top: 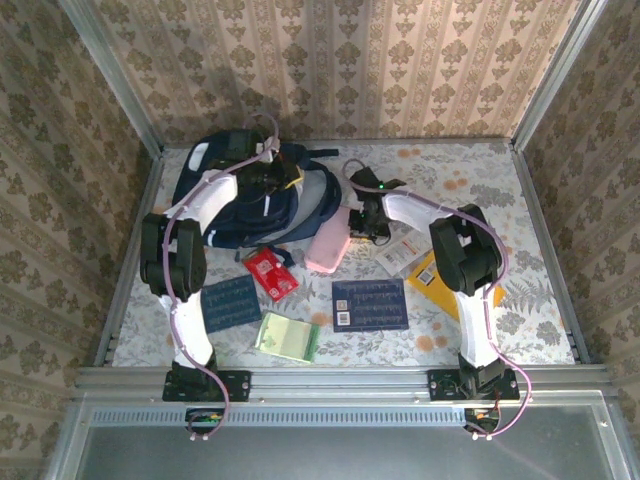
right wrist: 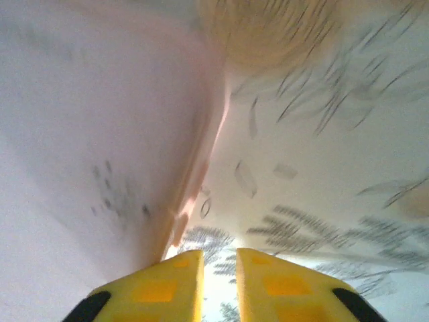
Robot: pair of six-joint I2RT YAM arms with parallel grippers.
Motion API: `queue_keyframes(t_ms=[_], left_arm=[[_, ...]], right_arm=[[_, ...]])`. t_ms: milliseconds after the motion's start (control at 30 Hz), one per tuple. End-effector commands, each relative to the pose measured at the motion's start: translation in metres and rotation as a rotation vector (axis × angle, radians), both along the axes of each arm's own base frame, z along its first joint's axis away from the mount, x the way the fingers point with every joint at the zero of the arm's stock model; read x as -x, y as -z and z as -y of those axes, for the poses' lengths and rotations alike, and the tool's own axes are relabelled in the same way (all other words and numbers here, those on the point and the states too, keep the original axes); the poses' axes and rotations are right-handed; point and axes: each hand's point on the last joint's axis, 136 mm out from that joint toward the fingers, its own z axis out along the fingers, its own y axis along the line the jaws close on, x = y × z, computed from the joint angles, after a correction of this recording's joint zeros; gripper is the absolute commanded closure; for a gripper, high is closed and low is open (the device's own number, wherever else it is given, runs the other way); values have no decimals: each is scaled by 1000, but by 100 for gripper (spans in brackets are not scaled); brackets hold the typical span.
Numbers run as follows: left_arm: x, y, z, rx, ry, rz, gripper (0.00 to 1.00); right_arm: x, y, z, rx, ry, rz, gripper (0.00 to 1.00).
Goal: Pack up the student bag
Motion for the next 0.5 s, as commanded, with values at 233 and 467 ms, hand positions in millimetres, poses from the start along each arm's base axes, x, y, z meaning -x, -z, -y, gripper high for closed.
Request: queue_keyframes(t_ms=[233,467], left_arm=[[15,-33,13,130,57,-9,100],[5,-33,-5,141,6,-14,100]], right_arm=[[-21,-47,3,-3,-2,99,33],[21,-63,-28,277,-5,202,0]])
